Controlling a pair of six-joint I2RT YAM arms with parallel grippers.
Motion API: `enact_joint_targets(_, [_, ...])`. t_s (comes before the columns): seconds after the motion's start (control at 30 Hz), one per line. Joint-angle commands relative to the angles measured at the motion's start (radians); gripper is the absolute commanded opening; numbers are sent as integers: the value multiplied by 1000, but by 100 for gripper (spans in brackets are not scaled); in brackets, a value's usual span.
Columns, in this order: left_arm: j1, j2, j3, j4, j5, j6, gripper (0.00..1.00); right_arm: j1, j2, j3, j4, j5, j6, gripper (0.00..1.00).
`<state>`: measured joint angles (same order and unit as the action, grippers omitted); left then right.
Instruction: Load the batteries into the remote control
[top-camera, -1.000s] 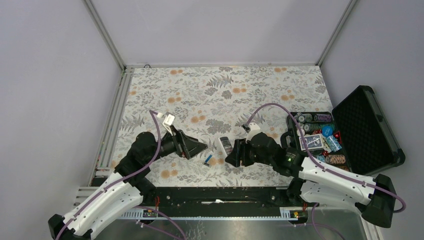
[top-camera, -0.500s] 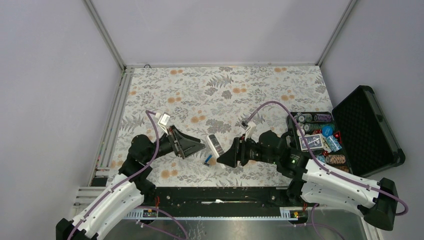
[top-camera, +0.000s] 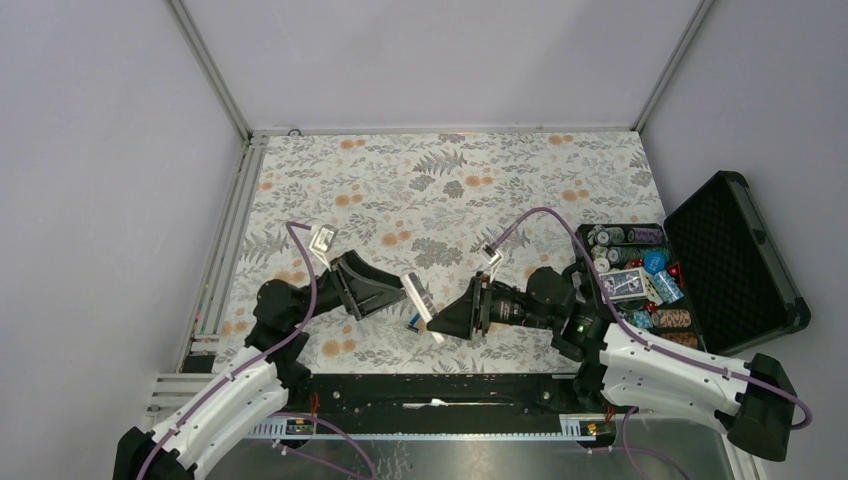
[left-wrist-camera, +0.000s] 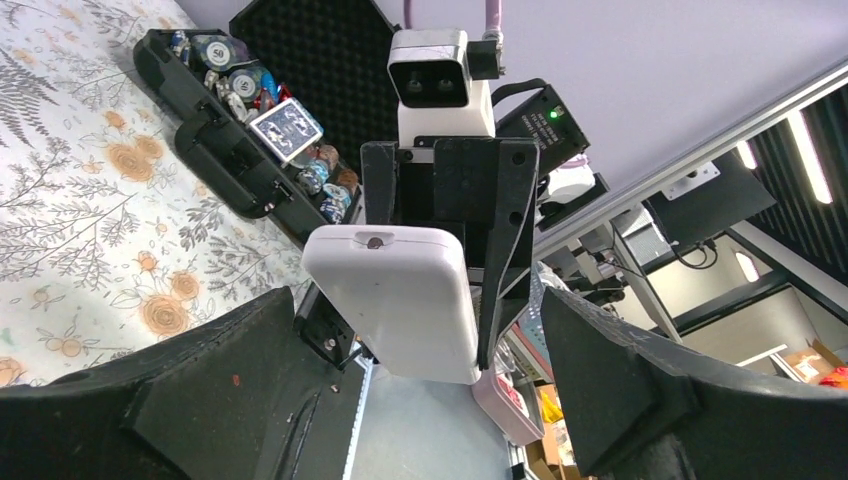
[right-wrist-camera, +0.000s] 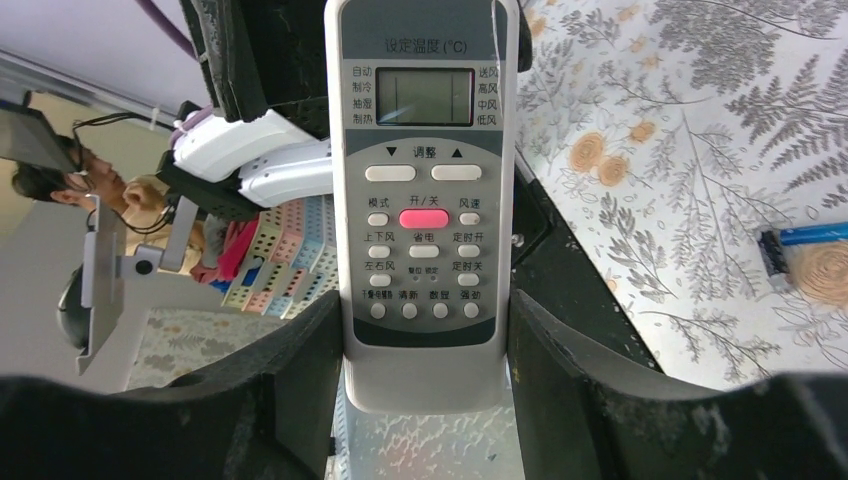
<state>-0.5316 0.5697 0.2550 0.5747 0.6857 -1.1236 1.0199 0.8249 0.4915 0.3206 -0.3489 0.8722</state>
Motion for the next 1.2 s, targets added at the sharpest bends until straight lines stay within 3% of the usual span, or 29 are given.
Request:
enact_joint_targets(0.0, [6,8,-15,156,20,-64,99,-4,16,-13,202,-73,34,0])
enact_joint_targets(0.47, [5,48,-13,183,13,-99,99,-4,65,-13,274,-103,-3,0])
enact_joint_targets(0.87, [5,49,9,90,29,-78,99,-4,137,23,261,-98,-47,0])
enact_joint_targets(1.17, [5,48,11,85,50,-74,80,-4,164,27,281,-101,-52,0])
